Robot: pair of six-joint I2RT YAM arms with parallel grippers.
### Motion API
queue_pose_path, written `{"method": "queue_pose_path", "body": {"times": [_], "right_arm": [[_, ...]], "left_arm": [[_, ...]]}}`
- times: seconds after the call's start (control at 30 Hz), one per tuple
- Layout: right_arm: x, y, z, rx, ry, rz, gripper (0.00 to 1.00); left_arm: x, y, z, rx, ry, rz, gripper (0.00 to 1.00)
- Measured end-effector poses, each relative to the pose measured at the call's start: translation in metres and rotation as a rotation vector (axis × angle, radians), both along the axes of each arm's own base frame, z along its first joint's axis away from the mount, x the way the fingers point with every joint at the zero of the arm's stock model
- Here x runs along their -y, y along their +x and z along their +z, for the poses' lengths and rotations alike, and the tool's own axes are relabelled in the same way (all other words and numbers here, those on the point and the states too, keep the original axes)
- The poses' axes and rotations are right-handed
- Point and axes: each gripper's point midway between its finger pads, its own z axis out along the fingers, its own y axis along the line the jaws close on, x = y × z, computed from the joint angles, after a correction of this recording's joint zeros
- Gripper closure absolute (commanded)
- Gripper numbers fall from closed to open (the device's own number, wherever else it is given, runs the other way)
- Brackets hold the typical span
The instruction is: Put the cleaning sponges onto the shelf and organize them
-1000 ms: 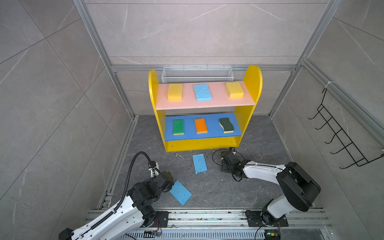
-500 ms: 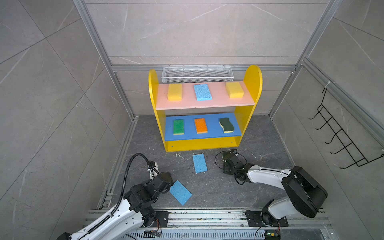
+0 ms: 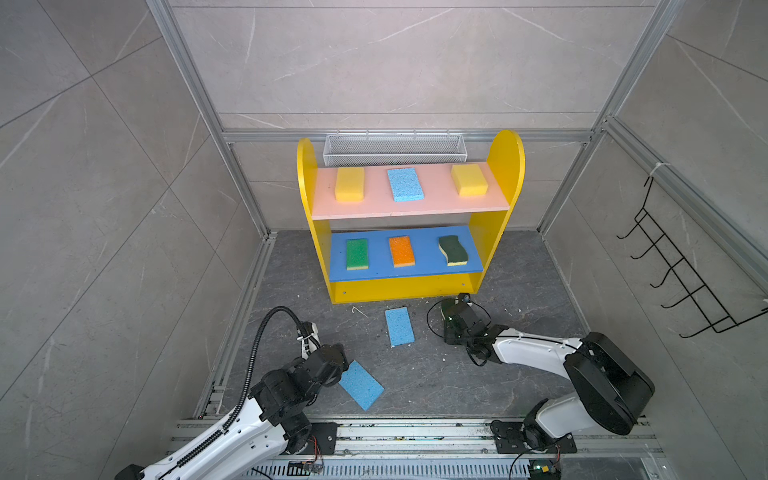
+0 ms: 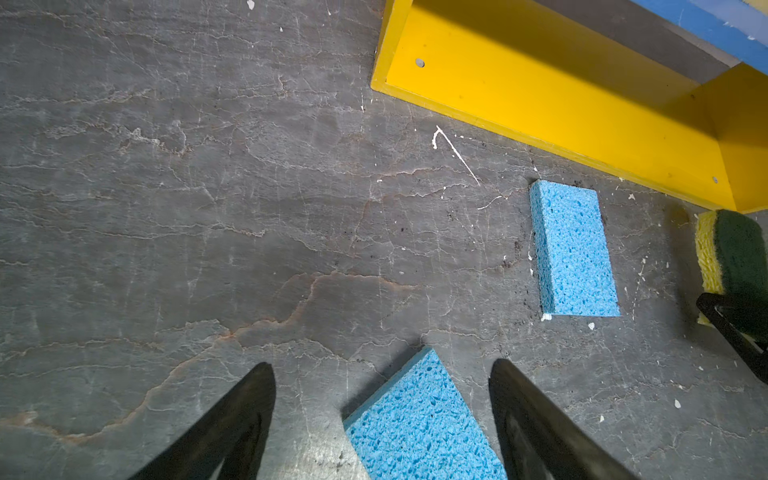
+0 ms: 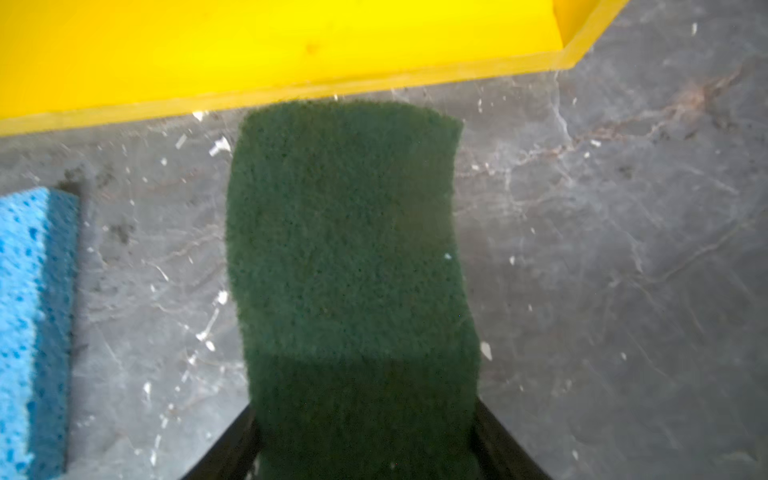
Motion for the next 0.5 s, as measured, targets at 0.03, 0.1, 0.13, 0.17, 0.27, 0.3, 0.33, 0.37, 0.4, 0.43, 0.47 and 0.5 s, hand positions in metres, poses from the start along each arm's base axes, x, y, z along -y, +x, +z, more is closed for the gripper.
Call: {"method": "queue_pose_path", "body": {"times": [0.03,0.1,0.13,0.17,0.27,0.3,0.33,0.37,0.4,0.43,0.47,0.5], "right_arm": [[-0.002,0.004,0.001,0.007,0.004,-0.001,0.36],[-0.007,0.011,0.003,0.019,0.009,-0.003,0.36],[-0.010,0.015,0.003,0.026,0.011,-0.005,0.36],[-0.012,0.019,0.004,0.033,0.013,-0.008,0.36],[-0.017,0.029,0.006,0.059,0.021,-0.015,0.36],[-0.018,0.031,0.007,0.068,0.022,-0.018,0.36],[-0.018,0.033,0.008,0.077,0.023,-0.023,0.36],[-0.018,0.035,0.009,0.084,0.021,-0.028,0.36],[-0.018,0.038,0.011,0.093,0.022,-0.033,0.36],[-0.017,0.041,0.013,0.101,0.021,-0.041,0.36],[-0.016,0.043,0.014,0.109,0.021,-0.048,0.36],[-0.015,0.046,0.016,0.116,0.021,-0.056,0.36]], "left_arm": [[0.000,0.001,0.000,0.004,0.000,0.000,0.16],[0.001,0.002,0.000,0.010,0.000,-0.002,0.16],[0.002,0.002,0.000,0.012,0.002,-0.004,0.16],[0.002,0.003,-0.001,0.012,0.003,-0.005,0.16],[0.002,0.004,-0.004,0.017,0.004,-0.006,0.16],[0.002,0.003,-0.005,0.015,0.006,-0.006,0.16],[0.002,0.003,-0.007,0.014,0.008,-0.006,0.16],[0.002,0.003,-0.008,0.013,0.009,-0.006,0.16],[0.001,0.003,-0.009,0.011,0.011,-0.006,0.16],[0.001,0.003,-0.010,0.010,0.013,-0.006,0.16],[0.001,0.003,-0.010,0.011,0.012,-0.006,0.16],[0.002,0.003,-0.010,0.012,0.010,-0.006,0.16]]}}
